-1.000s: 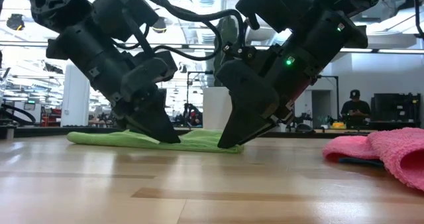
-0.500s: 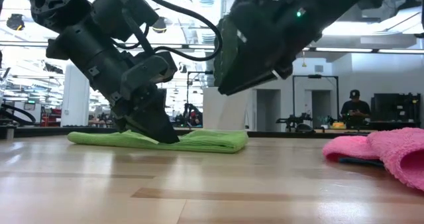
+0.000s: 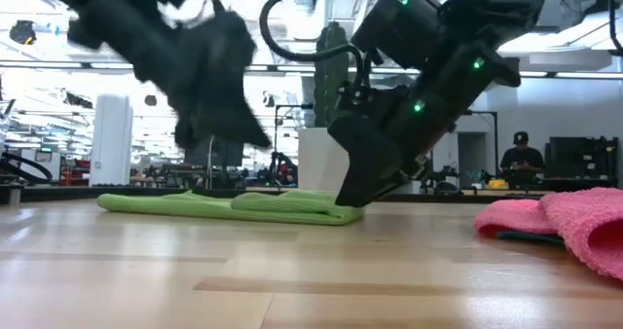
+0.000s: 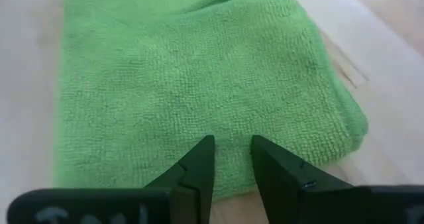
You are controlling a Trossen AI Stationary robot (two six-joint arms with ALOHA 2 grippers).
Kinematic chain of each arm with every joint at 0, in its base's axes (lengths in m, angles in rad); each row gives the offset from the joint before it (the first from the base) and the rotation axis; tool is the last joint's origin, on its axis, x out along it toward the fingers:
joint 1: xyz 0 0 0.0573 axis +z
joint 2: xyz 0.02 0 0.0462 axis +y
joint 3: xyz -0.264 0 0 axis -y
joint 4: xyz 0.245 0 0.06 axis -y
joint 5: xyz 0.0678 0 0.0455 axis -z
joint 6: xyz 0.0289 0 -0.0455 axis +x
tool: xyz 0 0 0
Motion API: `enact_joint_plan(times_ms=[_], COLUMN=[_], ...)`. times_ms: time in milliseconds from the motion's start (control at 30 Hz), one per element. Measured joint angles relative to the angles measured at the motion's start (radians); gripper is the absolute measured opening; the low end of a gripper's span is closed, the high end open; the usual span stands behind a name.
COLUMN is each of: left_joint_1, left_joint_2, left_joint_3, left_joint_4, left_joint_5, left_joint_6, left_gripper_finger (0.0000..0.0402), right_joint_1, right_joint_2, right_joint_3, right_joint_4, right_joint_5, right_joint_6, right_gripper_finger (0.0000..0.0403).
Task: Fold microfiber towels
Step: Fold the green microfiber cloth
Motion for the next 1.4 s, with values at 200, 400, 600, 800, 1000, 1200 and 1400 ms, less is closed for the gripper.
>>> enact_joint_plan(times_ms=[200,400,600,800,1000,1200,1400], left_joint_1=[-0.013,-0.031,-0.063,-0.072,-0.071,-0.072,-0.072], left_joint_2=[-0.304,-0.445,-0.535,-0.569,-0.512,-0.384,-0.316], left_joint_3=[-0.003,-0.168,-0.306,-0.308,-0.316,-0.313,-0.311], left_joint_4=[-0.378,-0.519,-0.585,-0.671,-0.653,-0.64,-0.591], left_joint_5=[-0.138,-0.178,-0.099,-0.108,-0.104,-0.061,-0.092], left_joint_6=[0.006,-0.205,-0.396,-0.364,-0.361,-0.364,-0.385], left_gripper_finger=[0.0,0.0,0.0006,0.0061,0.0138,0.0166,0.0161], right_joint_1=[0.016,0.071,0.117,0.14,0.14,0.139,0.137], right_joint_2=[-0.108,-0.124,-0.121,-0.121,-0.121,-0.121,-0.121], right_joint_3=[0.0,0.002,0.001,0.001,0.001,0.002,0.002], right_joint_4=[0.008,0.13,0.113,0.124,0.124,0.125,0.134], right_joint_5=[0.002,0.002,0.003,0.003,0.005,0.005,0.003], right_joint_6=[-0.022,-0.044,0.013,0.038,0.043,0.045,0.045], right_gripper_finger=[0.0126,0.0126,0.0126,0.0126,0.0126,0.0126,0.0126])
